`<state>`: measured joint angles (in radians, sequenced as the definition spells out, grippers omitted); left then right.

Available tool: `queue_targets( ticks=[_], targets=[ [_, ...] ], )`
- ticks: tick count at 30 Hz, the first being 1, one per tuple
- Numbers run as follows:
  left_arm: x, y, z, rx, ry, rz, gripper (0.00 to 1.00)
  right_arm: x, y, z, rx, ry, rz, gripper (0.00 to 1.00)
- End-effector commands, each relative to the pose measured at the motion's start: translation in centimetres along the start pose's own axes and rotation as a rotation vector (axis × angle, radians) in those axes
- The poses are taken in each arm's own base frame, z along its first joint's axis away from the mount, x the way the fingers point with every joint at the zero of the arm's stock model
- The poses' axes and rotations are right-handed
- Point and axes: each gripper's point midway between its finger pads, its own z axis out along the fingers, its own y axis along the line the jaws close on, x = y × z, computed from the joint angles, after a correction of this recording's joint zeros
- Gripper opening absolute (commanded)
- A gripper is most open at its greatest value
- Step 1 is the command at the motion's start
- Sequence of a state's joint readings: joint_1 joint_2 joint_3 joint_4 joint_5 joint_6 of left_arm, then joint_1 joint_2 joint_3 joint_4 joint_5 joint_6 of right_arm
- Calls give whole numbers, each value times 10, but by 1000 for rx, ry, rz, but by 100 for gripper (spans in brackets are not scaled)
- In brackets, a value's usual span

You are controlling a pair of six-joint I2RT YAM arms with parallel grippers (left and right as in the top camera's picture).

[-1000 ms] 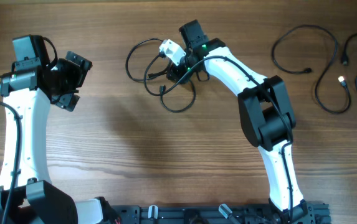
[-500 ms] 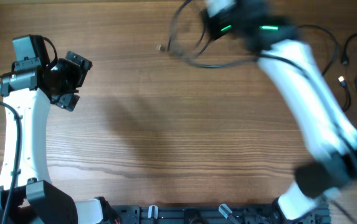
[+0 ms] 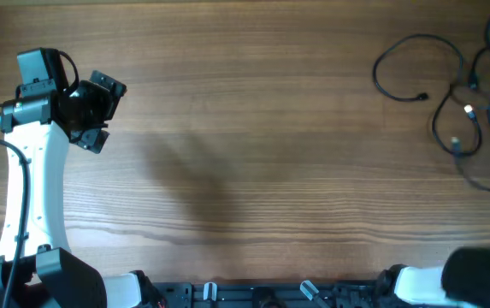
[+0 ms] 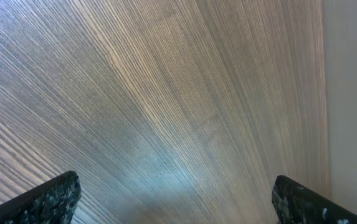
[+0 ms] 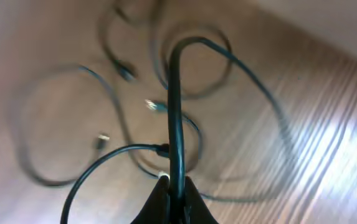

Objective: Untangle cables
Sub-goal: 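Move the last cable to the right-side pile and release it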

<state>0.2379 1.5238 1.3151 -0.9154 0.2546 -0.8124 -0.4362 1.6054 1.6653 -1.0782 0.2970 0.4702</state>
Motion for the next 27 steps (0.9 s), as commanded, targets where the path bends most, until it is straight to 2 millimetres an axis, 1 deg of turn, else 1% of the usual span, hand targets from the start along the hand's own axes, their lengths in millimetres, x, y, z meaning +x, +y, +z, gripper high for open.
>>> queue_targets(
  ticks=[1,2,3,4,5,6,7,8,9,10,11,12,13,14,15,17,18,20,21,24,25,27],
  targets=[
    [-5,-4,-8,14,-31,26,100,14,5,56,50,66,37,40],
    [-5,-4,-8,14,-31,26,100,15,22,66,-20,83,15,100],
    [-5,-4,-8,14,-31,26,100,20,41,64,-129,115,-45,100],
    [-5,-4,-8,14,-31,26,100,21,54,56,-208,129,-73,99],
    [-5,-4,-8,14,-31,25,100,21,72,37,-317,134,-139,100],
    [-5,-4,-8,14,-31,25,100,23,84,15,-407,136,-208,100],
    [-5,-4,-8,14,-31,26,100,27,95,-17,-509,133,-271,100],
    [-5,-4,-8,14,-31,26,100,34,111,-56,-647,110,-379,100],
    [-5,-4,-8,14,-31,25,100,44,126,-99,-788,75,-491,100],
    [-5,-4,-8,14,-31,26,100,59,136,-146,-911,28,-604,100],
    [-5,-4,-8,14,-31,25,100,77,137,-191,-979,-25,-682,100],
    [-5,-4,-8,14,-31,26,100,89,133,-222,-1027,-63,-714,100],
    [-5,-4,-8,14,-31,26,100,98,128,-243,-1060,-82,-719,100],
    [-5,-4,-8,14,-31,25,100,105,121,-269,-1102,-115,-716,100],
    [-5,-4,-8,14,-31,25,100,109,113,-284,-1124,-148,-722,100],
    [-5,-4,-8,14,-31,25,100,114,93,-305,-1142,-177,-690,100],
    [-5,-4,-8,14,-31,25,100,117,86,-310,-1142,-179,-683,100],
    [-5,-4,-8,14,-31,26,100,119,69,-309,-1078,-201,-671,100],
    [-5,-4,-8,14,-31,25,100,121,63,-313,-1083,-210,-670,100],
    [-5,-4,-8,14,-31,26,100,134,58,-332,-1175,-198,-687,100],
    [-5,-4,-8,14,-31,26,100,135,58,-332,-1178,-194,-688,100],
    [-5,-4,-8,14,-31,25,100,133,61,-321,-1149,-209,-682,100]
  ],
)
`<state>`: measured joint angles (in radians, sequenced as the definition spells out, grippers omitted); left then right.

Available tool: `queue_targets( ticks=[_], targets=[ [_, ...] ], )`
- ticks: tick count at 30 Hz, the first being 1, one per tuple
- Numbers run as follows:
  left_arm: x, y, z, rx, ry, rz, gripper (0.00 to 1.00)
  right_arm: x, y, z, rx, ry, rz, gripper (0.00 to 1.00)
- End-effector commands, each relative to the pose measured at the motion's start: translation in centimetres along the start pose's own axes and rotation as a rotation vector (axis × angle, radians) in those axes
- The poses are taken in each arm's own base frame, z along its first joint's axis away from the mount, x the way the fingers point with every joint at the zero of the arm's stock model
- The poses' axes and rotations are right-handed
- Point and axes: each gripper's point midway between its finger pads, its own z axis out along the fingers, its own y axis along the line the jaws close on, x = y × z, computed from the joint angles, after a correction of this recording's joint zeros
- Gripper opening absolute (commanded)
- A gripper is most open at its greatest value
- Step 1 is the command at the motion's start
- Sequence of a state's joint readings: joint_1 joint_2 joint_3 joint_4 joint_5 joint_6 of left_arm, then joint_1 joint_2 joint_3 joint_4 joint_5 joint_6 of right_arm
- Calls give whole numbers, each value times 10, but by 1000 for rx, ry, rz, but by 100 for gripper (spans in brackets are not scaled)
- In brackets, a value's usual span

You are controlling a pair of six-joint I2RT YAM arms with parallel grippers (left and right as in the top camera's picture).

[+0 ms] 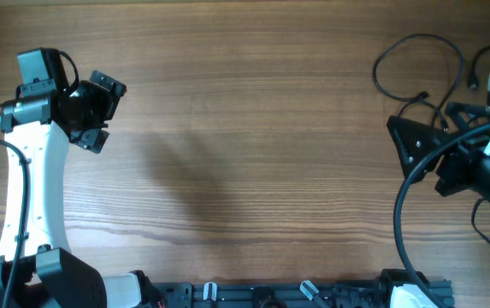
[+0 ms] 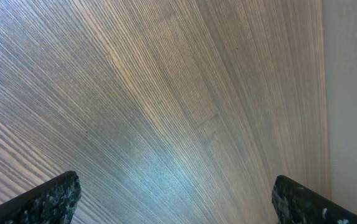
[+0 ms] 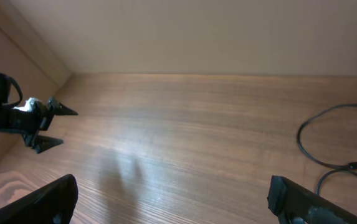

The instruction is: Untangle cables

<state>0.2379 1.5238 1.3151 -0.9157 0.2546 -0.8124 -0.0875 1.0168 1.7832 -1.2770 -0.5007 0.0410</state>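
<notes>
Several thin black cables lie tangled at the table's far right; one loop (image 1: 417,37) shows clear of the arm, and the rest are partly hidden under my right arm. My right gripper (image 1: 396,141) points left just beside them and stands open with nothing between its fingers (image 3: 41,202); a stretch of cable (image 3: 309,146) with a plug lies off to its right in the wrist view. Far off at the left side, my left gripper (image 1: 99,111) is open over bare wood, its fingers (image 2: 47,199) wide apart.
The wooden table (image 1: 245,128) runs between the two arms. A pale wall (image 3: 197,31) stands behind its far edge. The right arm's own black lead (image 1: 398,222) curves down toward the front rail.
My right gripper was shut on a black cable held up over the tangle; now it is open and empty, turned toward the table's middle. The right arm now shows in the overhead view. The left arm is unmoved.
</notes>
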Motion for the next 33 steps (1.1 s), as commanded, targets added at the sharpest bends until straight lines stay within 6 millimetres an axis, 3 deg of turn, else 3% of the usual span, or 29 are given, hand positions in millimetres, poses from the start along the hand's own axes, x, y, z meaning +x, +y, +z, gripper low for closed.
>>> queue_targets(
  ticks=[1,3,6,8,10,13,18,23,25,26,28,29,33],
  targets=[
    [-5,-4,-8,14,-32,26,100,3,-11,11,41,-45,-24,100],
    [-5,-4,-8,14,-32,26,100,8,-21,17,97,-115,-70,100],
    [-5,-4,-8,14,-32,25,100,32,-45,30,205,-268,-127,100],
    [-5,-5,-8,15,-31,26,100,63,-65,43,278,-357,-141,100],
    [-5,-4,-8,14,-32,26,100,93,-74,55,275,-428,-155,100],
    [-5,-5,-8,15,-31,25,100,118,-79,61,257,-568,-178,100],
    [-5,-4,-8,14,-32,25,100,142,-86,71,243,-700,-201,100],
    [-5,-4,-8,14,-32,25,100,149,-89,76,227,-826,-220,100],
    [-5,-5,-8,15,-31,26,100,152,-90,78,228,-808,-217,100],
    [-5,-5,-8,15,-31,25,100,162,-95,89,237,-746,-206,100],
    [-5,-5,-8,15,-31,25,100,190,-107,110,256,-599,-182,100],
    [-5,-4,-8,14,-32,25,100,218,-116,125,272,-466,-159,100],
    [-5,-4,-8,14,-32,25,100,220,-114,127,259,-455,-160,100]
  ],
)
